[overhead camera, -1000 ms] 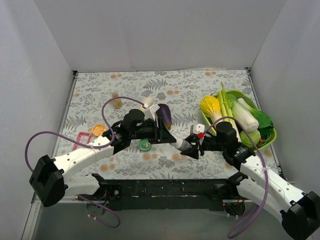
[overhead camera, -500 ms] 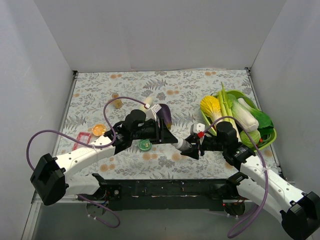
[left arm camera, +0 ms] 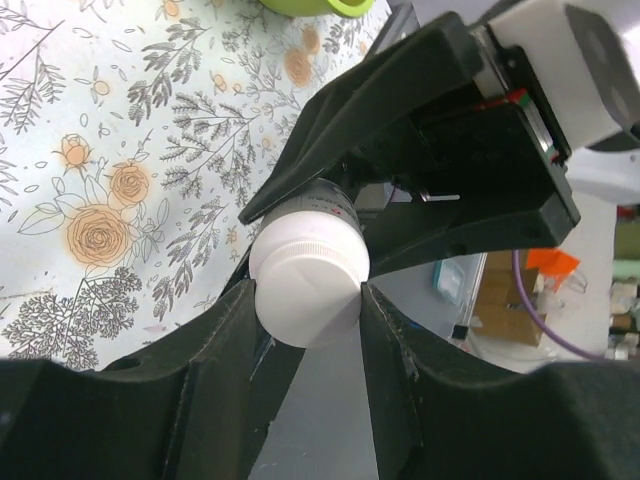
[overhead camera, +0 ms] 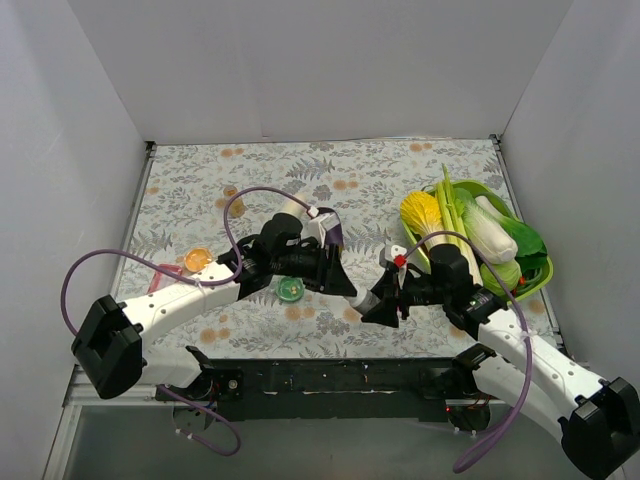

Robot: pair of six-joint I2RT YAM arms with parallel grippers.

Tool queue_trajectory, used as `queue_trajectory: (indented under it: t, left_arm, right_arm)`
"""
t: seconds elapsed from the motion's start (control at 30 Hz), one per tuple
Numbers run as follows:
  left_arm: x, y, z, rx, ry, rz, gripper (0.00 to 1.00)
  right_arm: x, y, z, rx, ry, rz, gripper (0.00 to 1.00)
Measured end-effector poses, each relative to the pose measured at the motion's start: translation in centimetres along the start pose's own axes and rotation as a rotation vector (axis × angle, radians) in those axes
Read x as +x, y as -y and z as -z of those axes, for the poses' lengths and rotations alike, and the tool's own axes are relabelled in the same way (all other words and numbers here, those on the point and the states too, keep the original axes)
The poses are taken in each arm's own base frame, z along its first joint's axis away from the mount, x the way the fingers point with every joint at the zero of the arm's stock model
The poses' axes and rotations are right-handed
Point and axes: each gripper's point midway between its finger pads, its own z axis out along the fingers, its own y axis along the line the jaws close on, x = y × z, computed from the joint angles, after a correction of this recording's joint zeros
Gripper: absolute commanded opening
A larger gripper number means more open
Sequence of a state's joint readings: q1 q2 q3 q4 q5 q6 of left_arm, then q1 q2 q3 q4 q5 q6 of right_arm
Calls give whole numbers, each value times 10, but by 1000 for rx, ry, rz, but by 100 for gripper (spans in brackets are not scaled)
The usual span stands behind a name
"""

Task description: Sort the pills into containers

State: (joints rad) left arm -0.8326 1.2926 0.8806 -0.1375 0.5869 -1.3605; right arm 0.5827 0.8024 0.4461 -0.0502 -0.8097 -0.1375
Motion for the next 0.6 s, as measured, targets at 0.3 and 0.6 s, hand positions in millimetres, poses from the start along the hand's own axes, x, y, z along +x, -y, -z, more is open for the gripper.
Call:
queue_trajectory:
  t: [0.3,0.6]
  left_arm:
    - [20,18,14,139,-125,-220,25]
    - [36,30,22,251,-217,-234,75]
  right_arm:
    - [-7,-40,-4,-210,81,-279,1]
    - [-33,-52,1,-288,178,-283,1]
